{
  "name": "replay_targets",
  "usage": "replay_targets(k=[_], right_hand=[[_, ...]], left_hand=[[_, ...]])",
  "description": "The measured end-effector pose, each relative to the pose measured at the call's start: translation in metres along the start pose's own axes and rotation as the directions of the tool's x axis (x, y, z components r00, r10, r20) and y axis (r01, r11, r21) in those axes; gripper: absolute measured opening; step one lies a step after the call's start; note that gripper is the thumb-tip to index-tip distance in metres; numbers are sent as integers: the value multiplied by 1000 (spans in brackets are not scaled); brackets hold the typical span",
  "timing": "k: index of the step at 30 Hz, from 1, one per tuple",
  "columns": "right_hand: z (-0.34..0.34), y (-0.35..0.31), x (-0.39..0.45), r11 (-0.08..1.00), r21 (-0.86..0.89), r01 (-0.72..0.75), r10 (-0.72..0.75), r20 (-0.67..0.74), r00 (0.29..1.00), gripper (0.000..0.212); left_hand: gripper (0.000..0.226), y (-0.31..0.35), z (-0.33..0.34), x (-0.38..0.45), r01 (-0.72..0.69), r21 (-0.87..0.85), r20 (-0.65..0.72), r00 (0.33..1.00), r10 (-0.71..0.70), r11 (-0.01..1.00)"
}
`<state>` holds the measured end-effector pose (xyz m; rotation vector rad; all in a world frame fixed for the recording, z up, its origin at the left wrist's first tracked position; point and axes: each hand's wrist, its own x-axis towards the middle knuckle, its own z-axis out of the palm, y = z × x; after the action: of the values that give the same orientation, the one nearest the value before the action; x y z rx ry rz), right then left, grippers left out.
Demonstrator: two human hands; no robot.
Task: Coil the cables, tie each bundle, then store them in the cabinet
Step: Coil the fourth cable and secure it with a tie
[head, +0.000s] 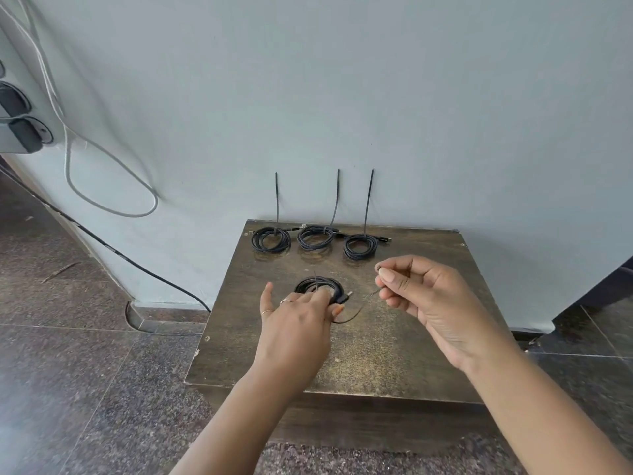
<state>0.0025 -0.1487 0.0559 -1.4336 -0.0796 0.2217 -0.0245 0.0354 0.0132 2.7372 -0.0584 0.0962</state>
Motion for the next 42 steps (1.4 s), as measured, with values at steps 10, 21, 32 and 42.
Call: replay_targets(k=[10, 21, 32, 42], right_hand=[[19, 15, 6, 976, -217, 22, -40, -81, 996, 8], [25, 20, 5, 995, -74, -68, 60, -96, 994, 7], [21, 21, 6, 980, -190, -56, 44, -68, 997, 4], [21, 21, 6, 976, -216, -40, 24, -75, 997, 6]], left_hand=[[16, 16, 9, -12, -188, 202, 61, 982, 179, 961], [13, 16, 10, -13, -243, 214, 53, 970, 237, 946], [15, 14, 10, -13, -252, 232, 72, 968, 242, 940], [15, 15, 11, -14, -252, 238, 81, 968, 239, 938]])
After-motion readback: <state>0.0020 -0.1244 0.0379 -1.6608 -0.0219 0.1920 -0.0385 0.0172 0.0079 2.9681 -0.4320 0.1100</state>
